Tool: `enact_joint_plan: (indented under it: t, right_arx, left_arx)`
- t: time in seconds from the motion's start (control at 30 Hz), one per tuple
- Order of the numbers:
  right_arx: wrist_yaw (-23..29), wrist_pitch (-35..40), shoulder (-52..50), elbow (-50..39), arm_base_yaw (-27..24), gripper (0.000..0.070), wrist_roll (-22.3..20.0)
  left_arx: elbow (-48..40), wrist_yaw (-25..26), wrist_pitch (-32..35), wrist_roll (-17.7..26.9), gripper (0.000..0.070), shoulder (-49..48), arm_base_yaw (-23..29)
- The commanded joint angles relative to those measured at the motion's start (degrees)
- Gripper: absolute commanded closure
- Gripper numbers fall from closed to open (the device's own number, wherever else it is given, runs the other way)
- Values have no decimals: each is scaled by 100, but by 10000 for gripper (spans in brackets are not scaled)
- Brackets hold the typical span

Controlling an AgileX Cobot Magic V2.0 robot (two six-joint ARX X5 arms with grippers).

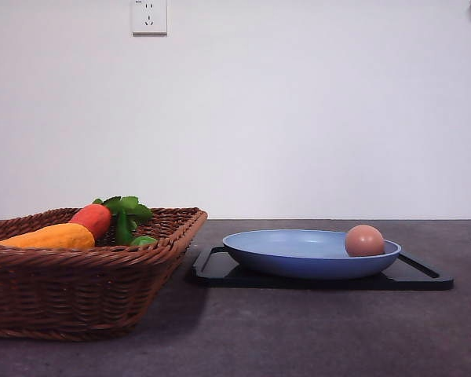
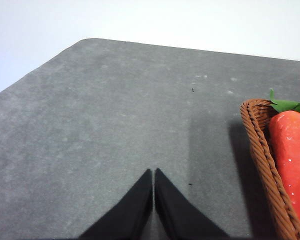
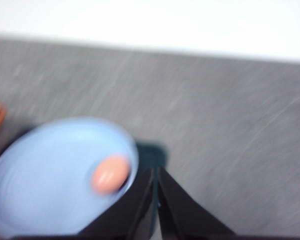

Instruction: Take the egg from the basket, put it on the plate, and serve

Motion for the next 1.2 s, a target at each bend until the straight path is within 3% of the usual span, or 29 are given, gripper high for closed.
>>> enact_joint_plan:
  t: [0.0,0.33,0.53,0.87,1.17]
  right_arx:
    - [46,84,-356,-35,-147,700,-245]
    - [-963,116,-2164,-592,-1958,700,-446]
    - [-1759,143,-2585,-1252,-2637,700,-445]
    - [-2628,258,-2712,-2212,-2890,700,-434]
    - [-2714,140,-2712,-2286,-2890,700,-255]
  left_arx:
    - [-133,-24,-81,-13,700,-7,4]
    - [-133,-24,-79,-11,700,-7,4]
    - [-133,-24,-81,-13,700,-7,4]
    - [-133,-24,-81,-11,700,-7,4]
    - [-133,-24,-80,-11,700,-7,4]
